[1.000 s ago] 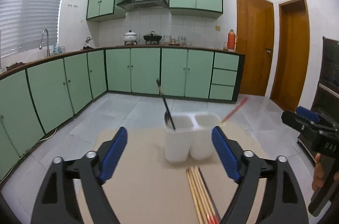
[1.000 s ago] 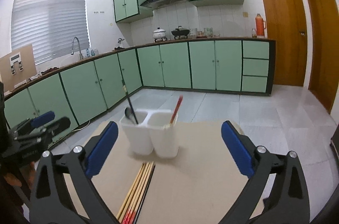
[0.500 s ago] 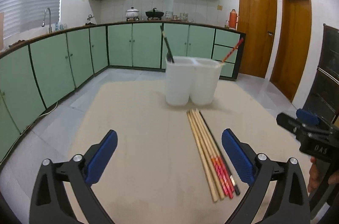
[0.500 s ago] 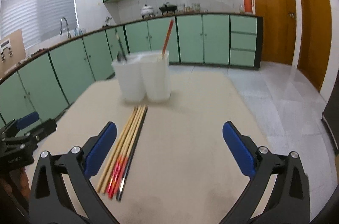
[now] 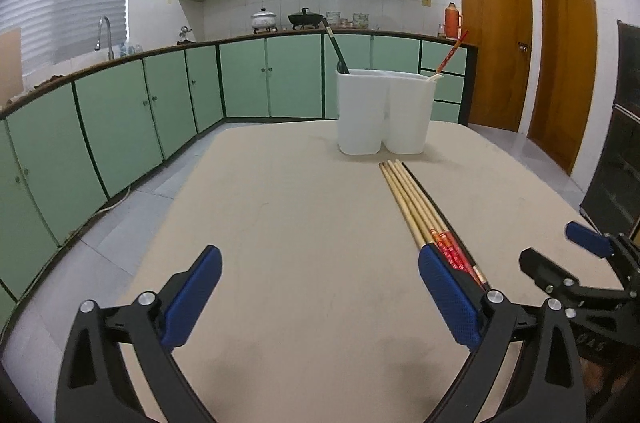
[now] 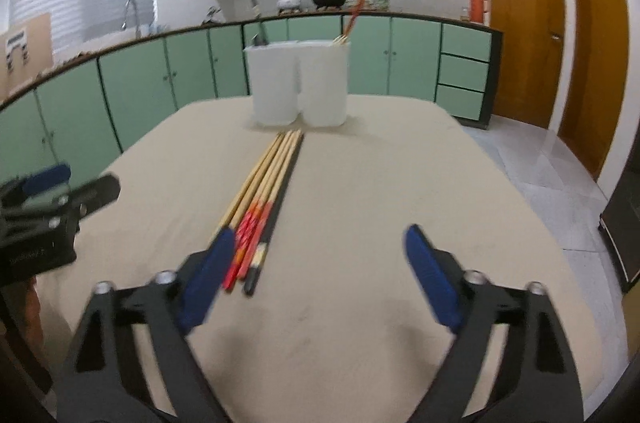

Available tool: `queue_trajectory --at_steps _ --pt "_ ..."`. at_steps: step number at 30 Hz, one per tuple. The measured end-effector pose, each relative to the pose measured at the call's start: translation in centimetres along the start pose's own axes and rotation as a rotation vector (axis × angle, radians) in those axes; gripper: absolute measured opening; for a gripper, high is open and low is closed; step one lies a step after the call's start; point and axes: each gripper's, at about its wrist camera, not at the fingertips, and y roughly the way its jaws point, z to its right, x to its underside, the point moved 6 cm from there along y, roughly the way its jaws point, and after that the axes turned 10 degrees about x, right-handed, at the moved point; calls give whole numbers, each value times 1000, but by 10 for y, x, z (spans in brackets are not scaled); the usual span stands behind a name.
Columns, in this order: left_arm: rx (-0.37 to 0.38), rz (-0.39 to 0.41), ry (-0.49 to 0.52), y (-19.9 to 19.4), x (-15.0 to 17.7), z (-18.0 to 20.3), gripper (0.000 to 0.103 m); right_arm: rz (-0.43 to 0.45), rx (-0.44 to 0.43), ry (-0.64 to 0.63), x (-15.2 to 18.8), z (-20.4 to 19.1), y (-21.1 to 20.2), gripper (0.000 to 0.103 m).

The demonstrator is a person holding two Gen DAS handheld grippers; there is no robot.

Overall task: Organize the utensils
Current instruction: 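Move both tools back toward the remaining chopsticks, then close the right tool on the black chopstick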

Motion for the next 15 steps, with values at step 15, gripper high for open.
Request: queue_trajectory --at_steps 15 --pt "-3 20 -52 -6 -2 -16 97 -97 -3 -89 25 -36 7 39"
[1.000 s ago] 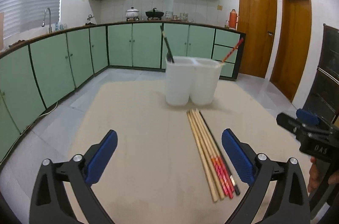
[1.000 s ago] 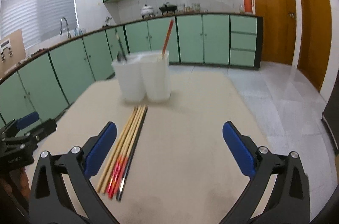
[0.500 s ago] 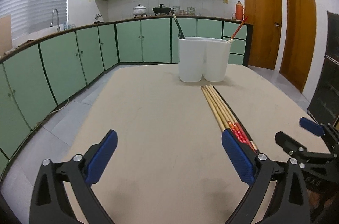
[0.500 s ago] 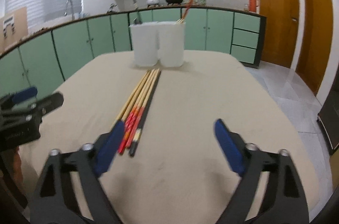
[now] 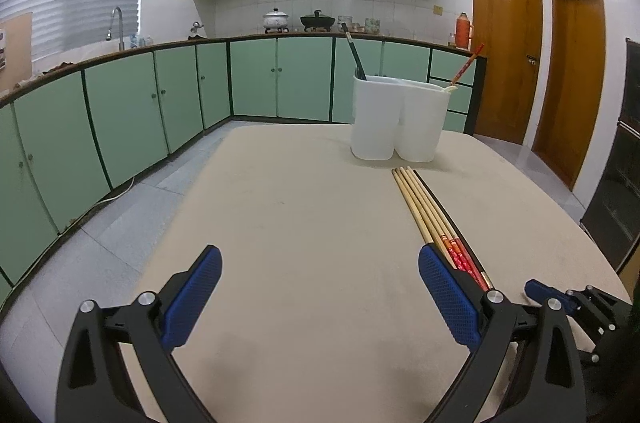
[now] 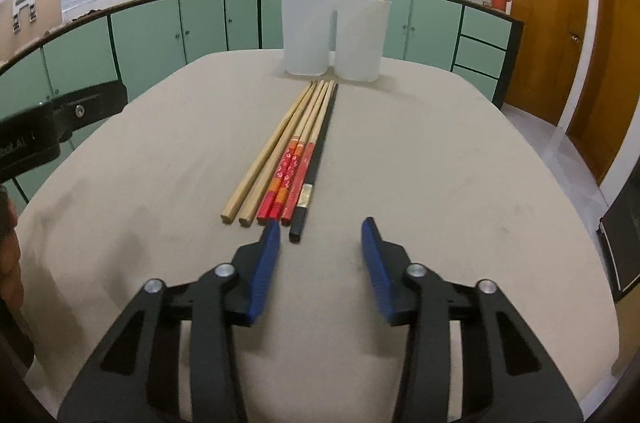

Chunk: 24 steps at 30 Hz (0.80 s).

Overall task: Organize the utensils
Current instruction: 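Close the right tool on the black chopstick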

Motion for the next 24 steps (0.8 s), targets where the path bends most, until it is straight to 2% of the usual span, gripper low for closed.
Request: queue_trajectory --at_steps 10,16,20,24 --pt "10 -24 -6 5 9 2 97 -26 13 37 -1 3 6 24" --pt "8 -32 3 4 12 5 97 -50 13 107 -1 17 10 22" --pt "8 -36 5 6 13 8 97 -49 -13 86 -1 13 10 25" --pt "8 -45 11 7 16 11 97 -62 -27 85 -2 12 13 20"
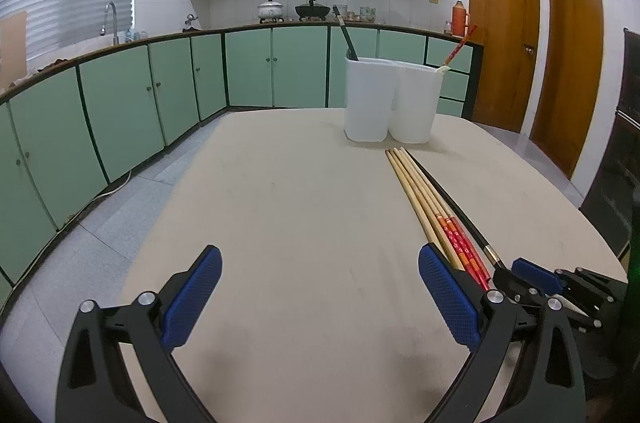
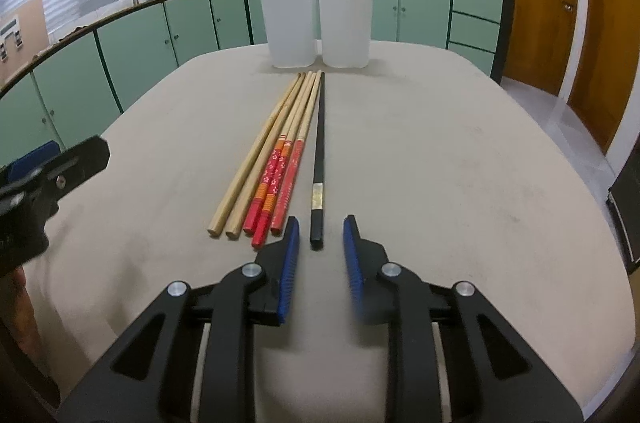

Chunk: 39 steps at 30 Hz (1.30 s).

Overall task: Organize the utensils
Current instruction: 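Close the right tool on the black chopstick, then grasp a plain wooden chopstick with the left tool while the right lifts the black one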

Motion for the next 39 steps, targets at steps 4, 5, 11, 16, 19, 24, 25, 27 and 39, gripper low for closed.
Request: queue_trajectory --at_steps 4,5,11,16,19,24,25,27,39 --pt "0 -13 2 3 2 3 97 -13 -23 12 -2 4 3 6" --pt "1 -17 3 4 2 4 97 -14 -33 8 -2 5 3 6" --pt "16 -46 6 12 5 19 97 6 10 35 -2 27 -2 6" --pt "30 -101 15 25 12 38 96 15 57 95 -5 57 -3 6" --pt "43 -136 26 33 17 49 95 22 61 118 -5 65 -4 6" --pt "38 -173 52 43 20 59 90 27 49 122 -3 69 -5 6" --pt "33 -180 54 44 21 60 90 27 47 125 -2 70 -5 6" --pt "25 -198 55 47 22 61 87 28 40 132 -1 71 -6 6" --pt "28 -256 15 58 27 64 72 31 18 143 -2 73 -8 6"
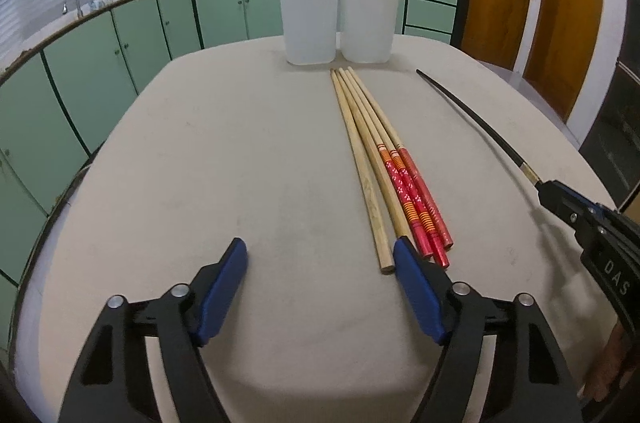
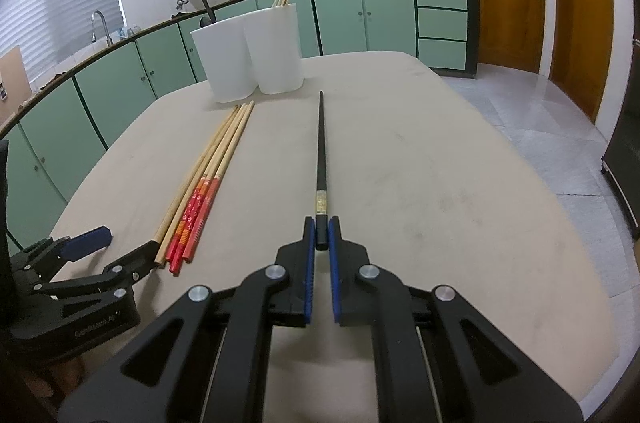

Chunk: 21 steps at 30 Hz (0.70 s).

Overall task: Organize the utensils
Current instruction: 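Grasp a plain wooden chopstick with the left tool while the right lifts the black one, then carry both chopsticks up over the white holder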

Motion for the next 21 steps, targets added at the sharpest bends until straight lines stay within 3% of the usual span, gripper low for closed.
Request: queue_trajectory --at_steps 3,5,10,21 --pt "10 10 4 0 0 5 58 3 -2 -2 -1 0 0 6" --pt "23 19 11 -1 -1 9 40 5 -4 -4 -2 -2 0 6" --pt "57 36 10 1 -4 15 7 21 -4 -22 -3 -4 -4 6" --pt "79 85 -8 -27 -19 9 6 76 14 -73 -14 -7 -19 6"
